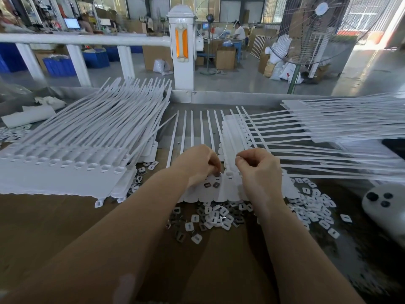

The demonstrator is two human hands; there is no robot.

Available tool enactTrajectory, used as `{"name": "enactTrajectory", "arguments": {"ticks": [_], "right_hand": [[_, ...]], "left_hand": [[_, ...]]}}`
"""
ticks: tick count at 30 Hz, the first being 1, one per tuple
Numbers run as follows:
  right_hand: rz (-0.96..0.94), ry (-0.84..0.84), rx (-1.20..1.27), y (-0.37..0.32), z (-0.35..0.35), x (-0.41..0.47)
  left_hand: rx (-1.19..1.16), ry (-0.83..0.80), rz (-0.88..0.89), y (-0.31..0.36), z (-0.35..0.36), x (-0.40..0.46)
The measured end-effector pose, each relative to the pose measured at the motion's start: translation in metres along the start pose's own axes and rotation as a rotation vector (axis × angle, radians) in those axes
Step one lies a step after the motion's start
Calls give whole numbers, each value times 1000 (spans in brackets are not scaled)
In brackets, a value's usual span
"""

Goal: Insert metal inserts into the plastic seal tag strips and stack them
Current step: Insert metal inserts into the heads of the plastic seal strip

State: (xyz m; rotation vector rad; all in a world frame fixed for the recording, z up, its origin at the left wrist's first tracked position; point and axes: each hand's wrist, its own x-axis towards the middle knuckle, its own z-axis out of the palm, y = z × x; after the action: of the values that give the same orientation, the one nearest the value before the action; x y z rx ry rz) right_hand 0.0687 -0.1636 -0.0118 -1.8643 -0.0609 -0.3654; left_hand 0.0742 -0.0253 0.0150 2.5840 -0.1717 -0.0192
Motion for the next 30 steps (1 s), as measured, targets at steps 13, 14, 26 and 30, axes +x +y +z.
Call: {"name": "enactTrajectory", "arguments": {"ticks": [13, 14, 26, 30], "right_hand": [[-11, -8, 13, 0, 0, -1], [-11, -9, 15, 0, 0, -1], [-4, -17, 9, 1, 0, -1], [-13, -16, -1, 1, 0, -1]], "left_hand": [[193, -73, 37, 5, -4, 3], [198, -83, 40, 6, -5, 3], [121, -64, 50, 5, -8, 3], [96, -42, 61, 4, -7, 2]]}}
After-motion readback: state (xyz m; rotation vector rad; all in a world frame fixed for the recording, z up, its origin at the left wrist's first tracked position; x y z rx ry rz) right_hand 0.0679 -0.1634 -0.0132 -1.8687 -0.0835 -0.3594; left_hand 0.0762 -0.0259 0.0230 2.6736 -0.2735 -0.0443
